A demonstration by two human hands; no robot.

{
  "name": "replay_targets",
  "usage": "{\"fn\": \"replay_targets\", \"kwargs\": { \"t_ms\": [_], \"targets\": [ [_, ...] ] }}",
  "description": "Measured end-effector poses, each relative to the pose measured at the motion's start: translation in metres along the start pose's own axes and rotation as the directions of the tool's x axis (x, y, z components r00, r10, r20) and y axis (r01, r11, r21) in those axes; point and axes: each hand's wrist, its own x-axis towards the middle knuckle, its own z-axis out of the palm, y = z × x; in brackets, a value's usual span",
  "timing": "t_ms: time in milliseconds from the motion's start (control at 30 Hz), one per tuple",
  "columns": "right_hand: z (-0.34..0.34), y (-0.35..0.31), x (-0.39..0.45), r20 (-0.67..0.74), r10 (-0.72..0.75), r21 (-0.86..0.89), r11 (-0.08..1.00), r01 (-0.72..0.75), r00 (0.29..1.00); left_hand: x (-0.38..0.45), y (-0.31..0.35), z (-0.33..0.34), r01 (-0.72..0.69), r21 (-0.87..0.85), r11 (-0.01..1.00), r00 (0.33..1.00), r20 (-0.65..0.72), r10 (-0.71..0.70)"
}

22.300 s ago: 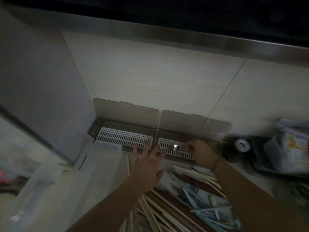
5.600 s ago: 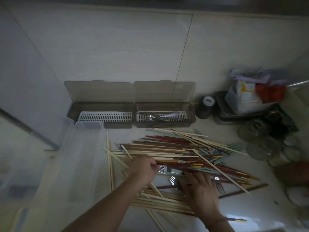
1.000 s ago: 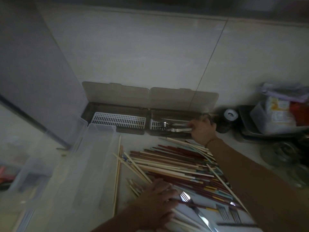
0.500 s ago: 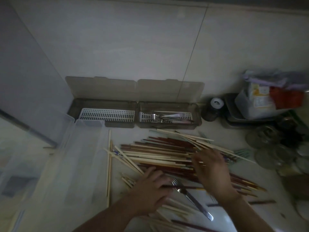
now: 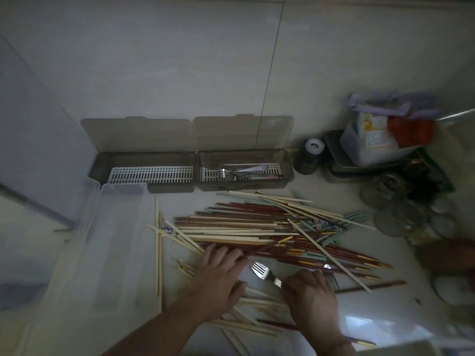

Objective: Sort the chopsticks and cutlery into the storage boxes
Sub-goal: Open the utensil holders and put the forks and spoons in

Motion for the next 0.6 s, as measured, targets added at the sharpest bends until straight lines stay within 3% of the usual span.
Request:
{"fn": "replay_targets", "kwargs": {
  "t_ms": [200,333,433,600],
  "targets": [
    [-0.008,-0.003,0.013,0.059,0.003,0.079,0.997,-0.008,0.998,0.004,0.001,-0.006,0.045,-0.028,0.999,0.998,0.044,-0.044],
    [-0.017,-0.006,0.031,0.043,-0.147,0.218,0.967,0.134,0.988,0.018,0.005,-0.016,0.113,-0.219,0.969,0.992,-0.023,-0.121],
    [-0.02,-0.008,0.046,0.018,-0.177,0.443,0.884,0.151,0.984,0.035,0.003,-0.026,0.139,-0.446,0.884,0.987,-0.009,-0.16],
    [-0.025,-0.003,0.079,-0.024,-0.144,0.546,0.827,0.133,0.989,0.056,-0.023,-0.046,0.247,-0.664,0.706,0.931,-0.041,-0.364]
  ]
}}
